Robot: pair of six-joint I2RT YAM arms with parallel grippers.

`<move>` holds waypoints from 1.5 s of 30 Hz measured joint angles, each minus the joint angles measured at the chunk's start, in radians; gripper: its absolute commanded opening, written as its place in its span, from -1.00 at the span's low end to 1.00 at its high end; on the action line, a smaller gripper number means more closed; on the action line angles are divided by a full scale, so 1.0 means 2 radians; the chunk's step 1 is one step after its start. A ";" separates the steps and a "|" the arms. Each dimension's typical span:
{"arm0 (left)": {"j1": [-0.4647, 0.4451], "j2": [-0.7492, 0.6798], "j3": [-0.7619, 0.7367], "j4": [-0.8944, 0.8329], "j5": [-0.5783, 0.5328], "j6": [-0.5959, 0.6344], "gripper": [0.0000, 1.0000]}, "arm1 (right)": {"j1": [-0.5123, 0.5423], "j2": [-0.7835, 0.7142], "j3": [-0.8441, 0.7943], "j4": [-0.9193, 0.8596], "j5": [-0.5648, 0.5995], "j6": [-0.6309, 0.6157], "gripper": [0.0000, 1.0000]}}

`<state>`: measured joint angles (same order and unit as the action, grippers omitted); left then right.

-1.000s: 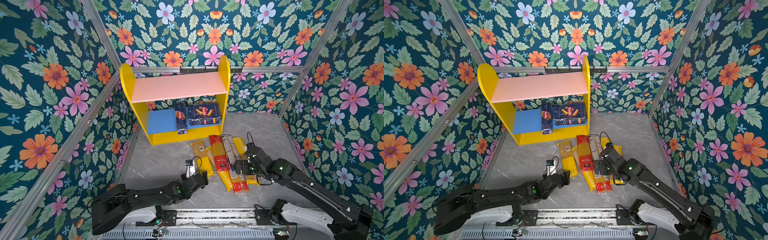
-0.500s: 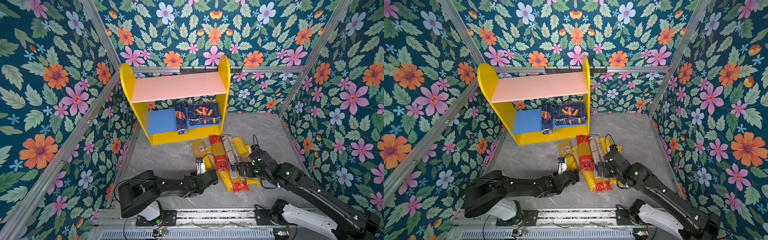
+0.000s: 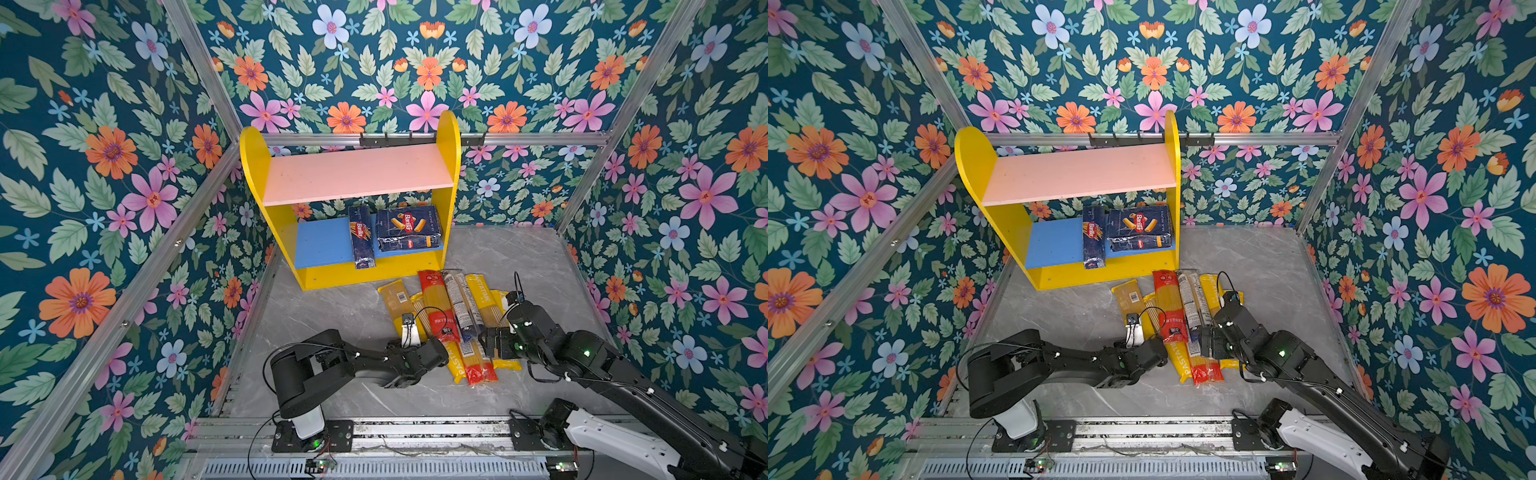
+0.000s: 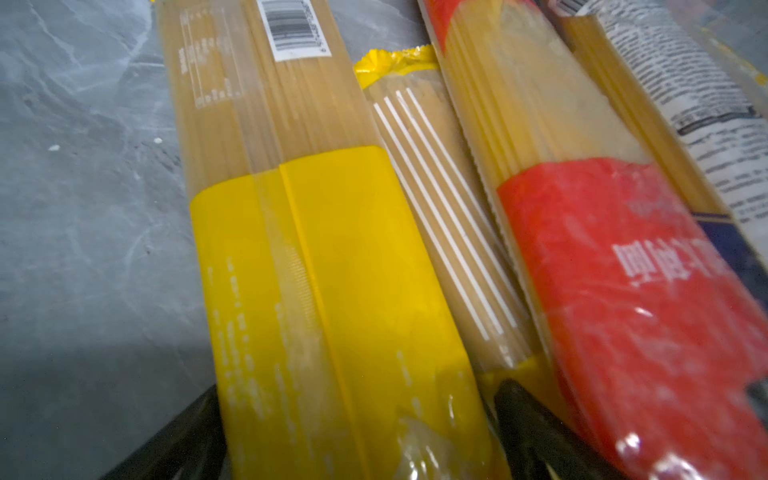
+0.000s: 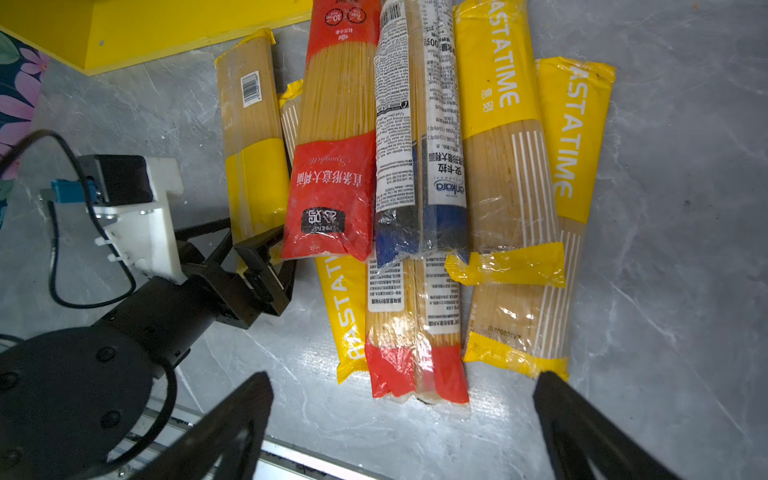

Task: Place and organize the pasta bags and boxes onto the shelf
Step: 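Lower the left gripper over the yellow-banded spaghetti bag nearest it, then grasp the yellow-banded spaghetti bag with the left gripper and lift it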

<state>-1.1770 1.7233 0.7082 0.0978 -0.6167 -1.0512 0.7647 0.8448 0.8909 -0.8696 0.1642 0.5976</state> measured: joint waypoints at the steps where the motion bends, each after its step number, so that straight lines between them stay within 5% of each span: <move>1: 0.002 0.000 -0.003 0.006 -0.003 -0.002 0.95 | 0.000 -0.002 0.001 0.000 0.000 0.000 0.99; 14: 0.018 -0.008 -0.050 0.054 -0.017 -0.025 0.34 | 0.000 -0.004 0.002 -0.002 0.001 0.000 0.99; 22: 0.026 -0.002 -0.056 0.079 -0.018 -0.009 0.87 | 0.000 0.000 0.002 0.000 -0.001 0.000 0.99; 31: 0.027 0.024 -0.004 -0.002 -0.022 0.017 0.89 | 0.000 0.001 -0.010 0.004 -0.002 0.000 0.99; 40: 0.027 0.039 -0.008 -0.023 -0.060 0.025 0.60 | 0.000 -0.005 -0.024 0.020 -0.002 0.000 0.99; 45: 0.027 0.048 -0.014 -0.012 -0.083 0.018 0.19 | 0.000 -0.008 -0.024 0.023 -0.002 -0.002 0.99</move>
<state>-1.1236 1.8202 0.6800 0.0734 -0.7830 -1.0149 0.7647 0.8280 0.8436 -0.8246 0.1596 0.5938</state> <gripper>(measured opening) 0.678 0.992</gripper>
